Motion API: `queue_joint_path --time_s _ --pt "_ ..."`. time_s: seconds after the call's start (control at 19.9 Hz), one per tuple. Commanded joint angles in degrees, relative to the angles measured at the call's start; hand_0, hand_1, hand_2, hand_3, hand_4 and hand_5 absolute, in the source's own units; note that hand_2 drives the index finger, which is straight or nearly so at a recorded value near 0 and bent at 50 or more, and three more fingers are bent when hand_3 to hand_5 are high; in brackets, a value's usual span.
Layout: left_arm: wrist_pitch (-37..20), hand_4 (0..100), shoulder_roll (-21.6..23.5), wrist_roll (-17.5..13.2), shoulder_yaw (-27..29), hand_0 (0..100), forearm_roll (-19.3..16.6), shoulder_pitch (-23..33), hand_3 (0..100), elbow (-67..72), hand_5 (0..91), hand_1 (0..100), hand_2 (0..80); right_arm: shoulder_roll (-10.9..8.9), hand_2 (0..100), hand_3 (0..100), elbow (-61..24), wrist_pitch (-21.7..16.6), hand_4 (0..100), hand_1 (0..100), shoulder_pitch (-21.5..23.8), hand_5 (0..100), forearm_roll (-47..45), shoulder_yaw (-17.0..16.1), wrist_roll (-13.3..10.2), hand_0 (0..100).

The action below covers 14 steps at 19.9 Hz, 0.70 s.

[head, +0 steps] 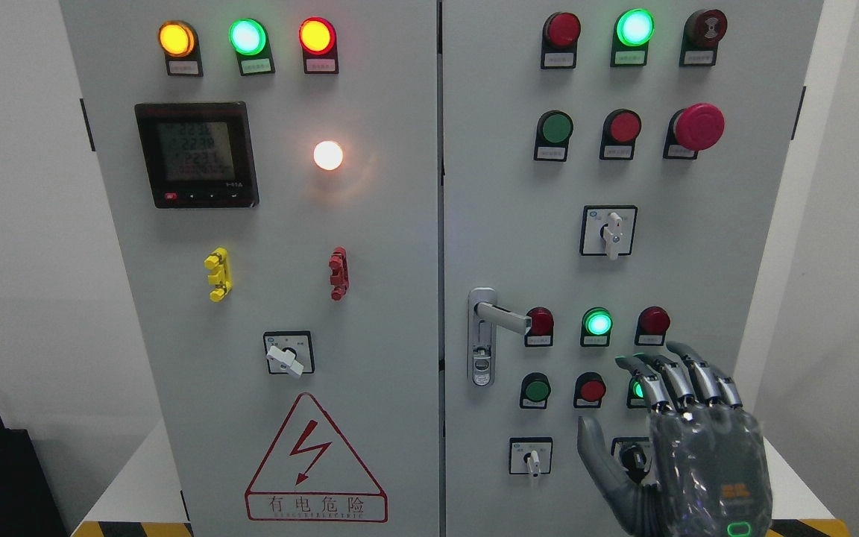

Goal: Release door handle
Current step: 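Open the right hand off the handle and withdraw it downward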

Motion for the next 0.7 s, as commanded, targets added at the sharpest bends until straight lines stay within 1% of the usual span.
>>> queue_joint_path --time_s 0.0,0.65 --pt "0.02 0 0.0 -0.01 0.62 12 0.0 -0.02 0 0.97 0.0 39 0.0 0.85 0 0 -1.48 -0.03 0 11 0.28 0 -0.24 -1.32 -0.05 44" --pt "0.02 0 0.0 -0.01 0.62 12 0.0 -0.02 0 0.97 0.0 39 0.0 1.29 0 1 -1.48 -0.55 0 12 0.28 0 -0.24 -1.24 0.04 43"
